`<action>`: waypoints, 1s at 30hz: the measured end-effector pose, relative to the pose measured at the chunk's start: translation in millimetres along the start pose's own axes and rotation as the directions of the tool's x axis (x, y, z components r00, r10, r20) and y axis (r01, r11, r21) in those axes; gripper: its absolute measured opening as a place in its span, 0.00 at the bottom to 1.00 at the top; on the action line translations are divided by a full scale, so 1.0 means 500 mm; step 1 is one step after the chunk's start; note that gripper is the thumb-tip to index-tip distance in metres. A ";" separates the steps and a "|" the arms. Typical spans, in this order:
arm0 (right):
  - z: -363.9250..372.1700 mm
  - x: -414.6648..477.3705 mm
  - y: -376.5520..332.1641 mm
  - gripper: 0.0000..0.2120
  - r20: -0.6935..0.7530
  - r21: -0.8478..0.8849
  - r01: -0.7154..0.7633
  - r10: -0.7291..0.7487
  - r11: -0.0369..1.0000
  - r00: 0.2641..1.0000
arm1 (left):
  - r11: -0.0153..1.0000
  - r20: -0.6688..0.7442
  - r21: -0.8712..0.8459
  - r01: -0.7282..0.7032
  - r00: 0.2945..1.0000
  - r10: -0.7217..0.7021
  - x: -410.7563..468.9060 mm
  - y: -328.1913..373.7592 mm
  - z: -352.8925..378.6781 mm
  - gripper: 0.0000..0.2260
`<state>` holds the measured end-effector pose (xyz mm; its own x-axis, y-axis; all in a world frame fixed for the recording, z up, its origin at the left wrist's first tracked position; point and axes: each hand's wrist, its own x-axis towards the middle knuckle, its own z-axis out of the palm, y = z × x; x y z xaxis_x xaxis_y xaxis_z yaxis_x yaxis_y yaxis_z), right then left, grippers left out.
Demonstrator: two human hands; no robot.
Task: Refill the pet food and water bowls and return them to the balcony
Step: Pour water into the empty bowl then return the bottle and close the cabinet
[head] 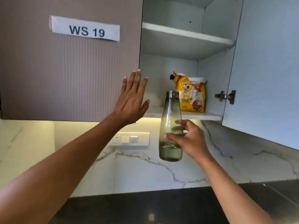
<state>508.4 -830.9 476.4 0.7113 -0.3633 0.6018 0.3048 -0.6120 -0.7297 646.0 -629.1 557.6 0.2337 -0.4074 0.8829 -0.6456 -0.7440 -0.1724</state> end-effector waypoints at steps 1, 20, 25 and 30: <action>-0.010 0.030 -0.017 0.30 -0.020 0.012 0.013 -0.013 1.000 1.000 | 0.999 0.003 0.025 0.029 1.000 -0.029 0.025 -0.008 0.005 0.36; 0.089 0.457 -0.046 0.29 0.040 -0.131 0.119 -0.115 0.984 0.993 | 0.949 -0.137 0.299 0.104 0.988 -0.065 0.088 -0.056 0.071 0.39; 0.134 0.503 -0.017 0.30 0.044 -0.121 0.079 -0.074 0.990 0.996 | 0.942 -0.137 0.317 0.111 0.988 -0.071 0.088 -0.056 0.073 0.40; 0.164 0.540 -0.009 0.33 0.100 -0.165 0.047 -0.031 0.985 0.995 | 0.936 -0.145 0.333 0.112 0.987 -0.066 0.088 -0.061 0.078 0.40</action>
<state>751.2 -868.6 615.6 0.7615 -0.2722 0.5882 0.2294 -0.7356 -0.6374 704.5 -645.1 584.7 0.1678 -0.2760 0.9464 -0.3365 -0.9184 -0.2082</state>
